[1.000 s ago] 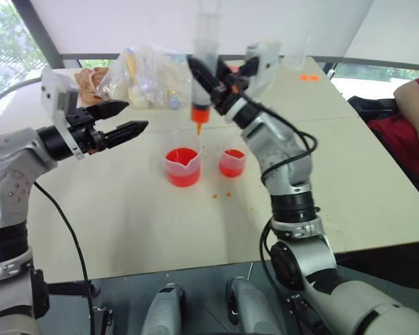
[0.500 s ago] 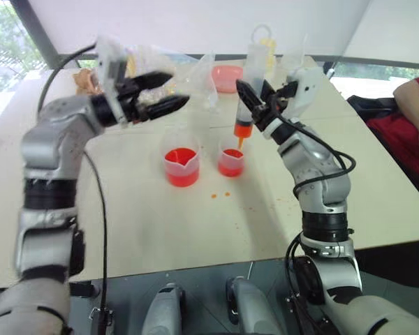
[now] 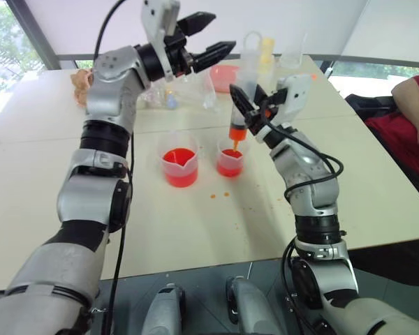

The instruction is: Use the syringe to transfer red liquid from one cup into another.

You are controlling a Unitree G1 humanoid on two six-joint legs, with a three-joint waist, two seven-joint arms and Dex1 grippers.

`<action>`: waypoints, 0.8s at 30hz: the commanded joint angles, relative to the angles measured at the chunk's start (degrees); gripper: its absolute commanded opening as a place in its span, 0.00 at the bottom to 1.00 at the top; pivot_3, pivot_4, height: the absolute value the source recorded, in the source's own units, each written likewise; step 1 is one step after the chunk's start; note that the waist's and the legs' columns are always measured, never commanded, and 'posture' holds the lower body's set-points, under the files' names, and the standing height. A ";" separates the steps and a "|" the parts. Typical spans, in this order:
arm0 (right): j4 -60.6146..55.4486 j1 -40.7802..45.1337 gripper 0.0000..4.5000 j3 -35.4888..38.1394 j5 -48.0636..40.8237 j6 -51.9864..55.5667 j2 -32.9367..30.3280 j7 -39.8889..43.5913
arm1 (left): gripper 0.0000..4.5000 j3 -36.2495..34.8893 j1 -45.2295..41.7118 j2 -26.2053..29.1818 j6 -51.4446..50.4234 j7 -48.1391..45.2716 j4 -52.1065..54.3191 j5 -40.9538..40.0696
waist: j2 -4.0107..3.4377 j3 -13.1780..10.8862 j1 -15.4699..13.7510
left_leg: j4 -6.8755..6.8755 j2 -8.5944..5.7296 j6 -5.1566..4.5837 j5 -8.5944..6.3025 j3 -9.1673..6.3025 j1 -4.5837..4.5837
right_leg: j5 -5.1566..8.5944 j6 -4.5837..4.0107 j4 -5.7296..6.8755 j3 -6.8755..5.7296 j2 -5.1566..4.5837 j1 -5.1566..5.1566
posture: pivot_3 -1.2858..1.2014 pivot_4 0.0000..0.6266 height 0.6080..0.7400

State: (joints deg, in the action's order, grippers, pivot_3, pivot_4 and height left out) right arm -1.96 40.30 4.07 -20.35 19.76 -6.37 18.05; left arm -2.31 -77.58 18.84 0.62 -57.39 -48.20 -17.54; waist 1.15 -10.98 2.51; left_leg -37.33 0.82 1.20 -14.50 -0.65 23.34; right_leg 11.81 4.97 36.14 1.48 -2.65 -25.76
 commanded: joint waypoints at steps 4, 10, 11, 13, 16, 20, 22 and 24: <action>-1.99 0.33 0.33 -1.27 0.71 -2.48 1.25 -0.35 | 0.86 -0.71 -5.20 -1.50 4.73 -0.82 -4.62 1.91 | 0.01 -0.01 -0.10 | 0.00 -0.01 0.00 0.00 -0.01 0.01 | 0.00 0.00 -0.01 0.00 -0.01 0.00 | 0.52 0.24 1.00; -1.95 -0.15 0.33 -1.81 1.22 -3.05 1.47 -0.38 | 0.86 0.14 -6.56 -2.49 7.48 1.15 -8.32 4.97 | 0.01 -0.01 -0.11 | -0.01 -0.01 0.00 0.00 -0.01 0.02 | 0.00 0.01 -0.01 0.00 -0.01 0.00 | 0.52 0.24 1.00; -2.02 -0.27 0.33 -1.96 1.36 -3.14 1.49 -0.37 | 0.86 0.66 -6.89 -2.50 8.48 2.80 -9.61 6.39 | 0.01 -0.01 -0.11 | -0.01 -0.01 0.00 0.00 -0.01 0.02 | 0.00 0.01 -0.01 0.00 -0.01 0.00 | 0.52 0.24 1.00; -2.21 -0.51 0.33 -2.27 1.63 -3.23 1.48 -0.27 | 0.86 1.29 -7.54 -2.67 10.03 5.23 -11.69 8.57 | 0.02 -0.01 -0.13 | -0.01 -0.01 0.00 0.00 -0.01 0.02 | 0.00 0.01 -0.01 0.00 -0.01 0.00 | 0.52 0.24 1.00; -2.35 -0.70 0.33 -2.61 1.93 -3.33 1.53 -0.10 | 0.67 1.74 -8.32 -3.17 12.20 7.36 -13.66 10.51 | 0.02 -0.01 -0.16 | -0.01 -0.01 0.00 0.00 -0.01 0.02 | 0.00 0.01 -0.01 0.00 -0.01 0.00 | 0.52 0.24 1.00; -2.30 -0.71 0.33 -2.96 2.14 -3.46 1.68 -0.11 | 0.26 0.53 -8.92 -4.02 12.60 6.80 -14.22 9.94 | 0.02 -0.01 -0.15 | -0.01 -0.01 0.00 0.00 -0.01 0.02 | 0.00 0.01 -0.01 0.00 -0.01 0.00 | 0.52 0.24 1.00; -2.31 -0.70 0.33 -3.01 2.18 -3.45 1.73 -0.13 | 0.04 0.22 -8.88 -4.25 12.11 5.45 -13.92 9.41 | 0.02 -0.01 -0.14 | -0.01 -0.01 0.00 0.00 -0.01 0.02 | 0.00 0.01 -0.01 0.00 -0.01 0.00 | 0.52 0.24 1.00; -2.34 -0.67 0.33 -3.02 2.23 -3.45 1.81 -0.13 | 0.01 -0.01 -8.43 -4.51 11.44 3.10 -12.89 8.56 | 0.02 -0.01 0.04 | -0.01 -0.01 0.00 0.00 -0.01 0.01 | 0.00 0.01 -0.01 0.00 0.00 0.00 | 0.52 0.24 1.00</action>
State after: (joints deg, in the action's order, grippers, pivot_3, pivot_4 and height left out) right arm -0.71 38.68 2.67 -17.57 18.28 -5.22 16.22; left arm -0.48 -84.04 13.32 12.57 -53.97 -62.87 -7.64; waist 1.17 -10.99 2.55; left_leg -37.32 0.82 1.20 -14.50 -0.66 23.33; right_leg 11.82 4.98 36.13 1.49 -2.64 -25.76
